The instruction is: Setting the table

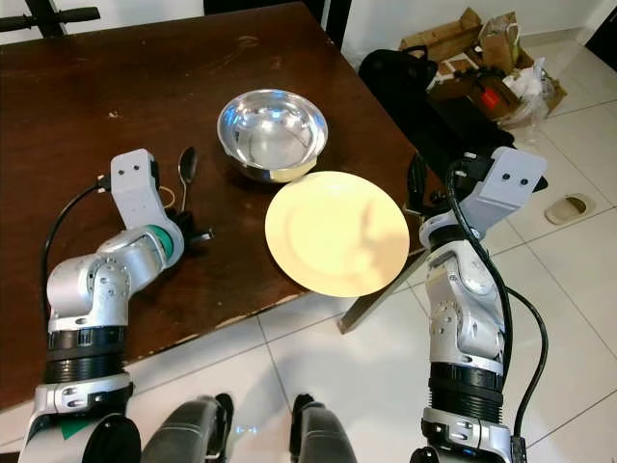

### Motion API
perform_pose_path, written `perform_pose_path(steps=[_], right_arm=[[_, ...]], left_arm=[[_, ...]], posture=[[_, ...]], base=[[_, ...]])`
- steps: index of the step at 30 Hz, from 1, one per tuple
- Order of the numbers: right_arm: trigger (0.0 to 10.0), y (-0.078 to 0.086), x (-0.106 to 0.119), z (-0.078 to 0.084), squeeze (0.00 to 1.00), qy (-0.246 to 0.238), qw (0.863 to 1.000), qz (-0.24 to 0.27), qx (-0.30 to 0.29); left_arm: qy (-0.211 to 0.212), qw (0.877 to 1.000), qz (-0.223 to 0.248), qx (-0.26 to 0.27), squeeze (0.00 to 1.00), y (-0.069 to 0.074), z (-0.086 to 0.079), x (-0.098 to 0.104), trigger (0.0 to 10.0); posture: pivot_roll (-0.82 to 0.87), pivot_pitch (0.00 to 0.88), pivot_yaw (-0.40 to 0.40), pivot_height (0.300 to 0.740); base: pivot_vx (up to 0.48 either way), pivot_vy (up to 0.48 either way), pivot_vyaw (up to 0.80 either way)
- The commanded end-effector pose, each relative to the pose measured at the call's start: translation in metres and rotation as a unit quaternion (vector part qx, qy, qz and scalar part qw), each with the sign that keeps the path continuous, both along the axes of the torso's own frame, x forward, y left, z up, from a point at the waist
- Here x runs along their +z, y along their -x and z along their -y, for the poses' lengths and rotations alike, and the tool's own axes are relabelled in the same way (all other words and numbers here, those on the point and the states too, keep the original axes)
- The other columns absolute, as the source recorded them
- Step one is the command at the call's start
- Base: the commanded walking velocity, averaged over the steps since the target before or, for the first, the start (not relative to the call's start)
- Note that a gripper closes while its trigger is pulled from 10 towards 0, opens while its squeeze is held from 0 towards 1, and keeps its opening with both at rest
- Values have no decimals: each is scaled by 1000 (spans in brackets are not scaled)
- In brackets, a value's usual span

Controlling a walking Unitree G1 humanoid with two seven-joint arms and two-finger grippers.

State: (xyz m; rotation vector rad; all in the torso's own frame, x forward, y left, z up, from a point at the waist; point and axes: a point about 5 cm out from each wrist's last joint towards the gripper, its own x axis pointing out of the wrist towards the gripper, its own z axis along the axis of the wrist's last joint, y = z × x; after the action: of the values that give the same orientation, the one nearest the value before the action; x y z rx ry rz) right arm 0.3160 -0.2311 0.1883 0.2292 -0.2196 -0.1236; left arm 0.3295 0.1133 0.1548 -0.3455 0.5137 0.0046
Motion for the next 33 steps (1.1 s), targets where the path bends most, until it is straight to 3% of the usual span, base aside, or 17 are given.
perform_pose_path(steps=[1,12,13,15,16,24,25,26,29,30,32,33], right_arm=[[10000,-1,-1,2,0,3,1000,-5,1],[10000,-1,-1,2,0,5,1000,-6,1],[10000,-1,-1,2,0,4,1000,-6,1],[10000,-1,-2,1,0,4,1000,-7,1],[10000,-1,-2,1,0,4,1000,-7,1],[10000,-1,-2,0,0,3,1000,-8,2],[10000,-2,-2,0,0,4,1000,-8,3],[10000,-2,-2,0,0,3,1000,-8,3],[10000,-2,-2,0,0,3,1000,-8,3],[10000,-2,-2,1,0,3,1000,-8,3],[10000,-2,-2,1,0,3,1000,-8,3],[10000,-2,-3,1,0,3,1000,-9,3]], left_arm=[[50,998,-31,-30,0,1,36,-7,10000],[78,994,-57,-50,20,0,52,-7,10000],[78,994,-59,-51,627,2,52,-7,10000],[78,994,-61,-51,627,2,52,-7,10000],[80,993,-62,-53,1000,4,52,-8,10000],[92,992,-60,-65,1000,6,53,-5,10000],[95,991,-58,-69,894,6,51,-3,10000],[94,991,-53,-74,0,7,49,0,10000],[75,994,-38,-72,0,7,40,3,10000],[46,997,-22,-65,0,7,33,5,10000],[46,997,-22,-65,0,7,33,5,10000],[5,998,5,-65,0,5,27,8,10000]], posture=[[115,114,15,740],[113,119,18,740],[116,121,18,740],[116,121,18,740],[116,121,18,740],[121,122,16,740],[124,123,17,740],[124,123,17,740],[127,124,16,740],[130,123,15,740],[130,123,15,740],[135,121,15,740]], base=[[0,0,0],[0,0,0],[0,0,0],[0,0,0],[0,0,0],[0,0,0],[0,0,0],[0,0,0],[0,0,0],[0,0,0],[0,0,0],[0,0,0]])
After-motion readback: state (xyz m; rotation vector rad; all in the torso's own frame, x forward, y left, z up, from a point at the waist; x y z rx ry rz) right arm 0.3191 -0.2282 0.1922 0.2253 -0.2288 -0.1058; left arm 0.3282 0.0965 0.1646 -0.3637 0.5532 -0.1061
